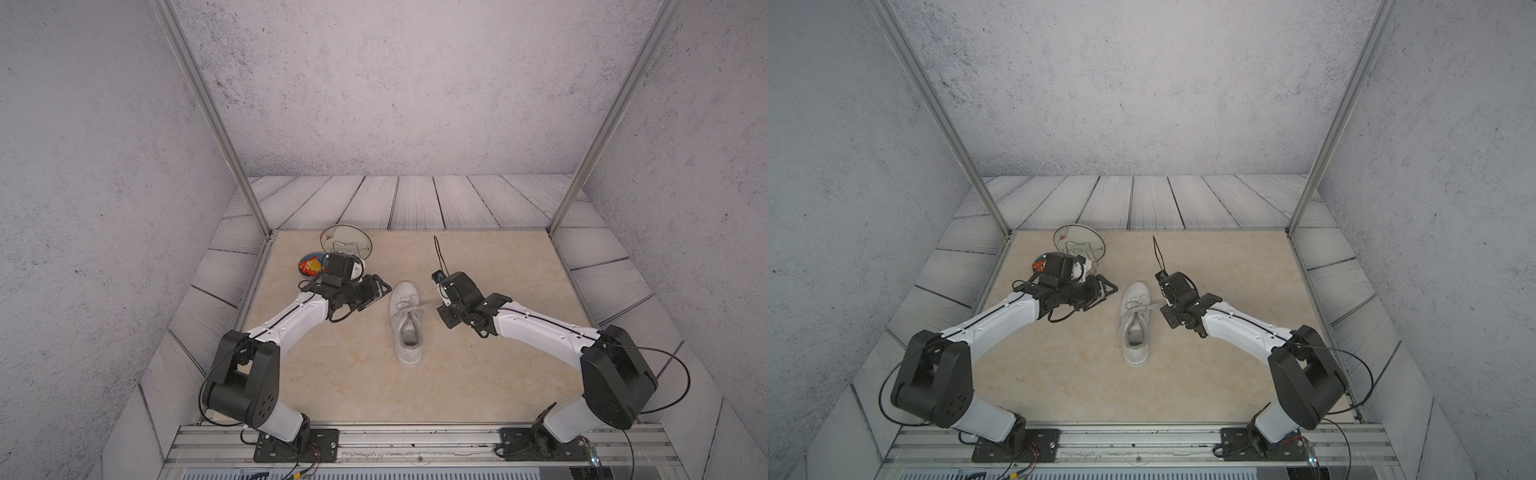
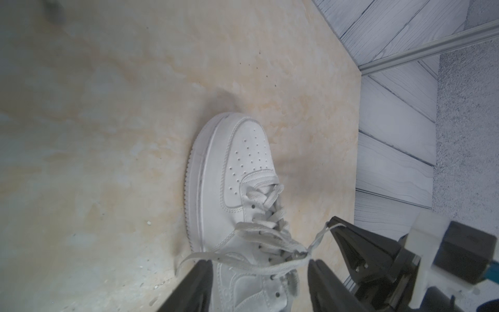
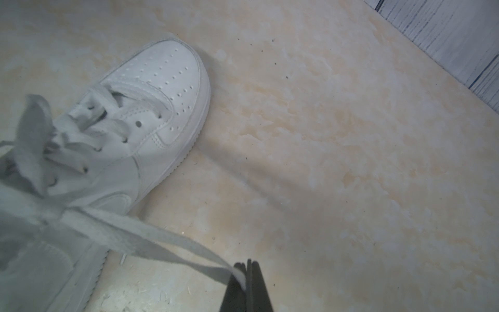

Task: Tie the shoes
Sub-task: Tie the shoelace on the shoe.

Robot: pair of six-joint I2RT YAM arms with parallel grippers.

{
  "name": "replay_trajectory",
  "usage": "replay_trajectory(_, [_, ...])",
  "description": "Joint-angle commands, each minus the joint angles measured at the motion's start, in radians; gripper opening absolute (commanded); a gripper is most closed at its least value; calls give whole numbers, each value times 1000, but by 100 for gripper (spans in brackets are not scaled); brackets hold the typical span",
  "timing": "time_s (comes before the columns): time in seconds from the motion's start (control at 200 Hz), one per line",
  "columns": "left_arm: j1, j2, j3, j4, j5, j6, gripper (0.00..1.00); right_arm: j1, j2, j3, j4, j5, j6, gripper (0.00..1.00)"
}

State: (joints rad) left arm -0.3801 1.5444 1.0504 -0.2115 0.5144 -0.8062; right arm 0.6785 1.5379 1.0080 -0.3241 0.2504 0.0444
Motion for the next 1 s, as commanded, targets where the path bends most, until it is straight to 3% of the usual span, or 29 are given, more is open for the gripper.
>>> replay_trajectory(0.0, [-19,64,76,-159,-75,10,60,-2,-33,-5,2,-16,7,0])
replay_trajectory(0.155, [-29,176,137,-181,-37,40,61,-3,-38,-6,2,-16,6,0])
replay_trajectory(0.28, [-32,236,159,-143,26,-45,65,-1,-38,-8,-1,-14,3,0])
replay_trajectory(0.706, [-63,307,255,-307,-17,-186,66,-2,-53,-26,17,-14,-3,0])
replay_trajectory(0.996, [-87,349,322,-335,-20,-182,64,-2,-52,-28,23,-24,-8,0])
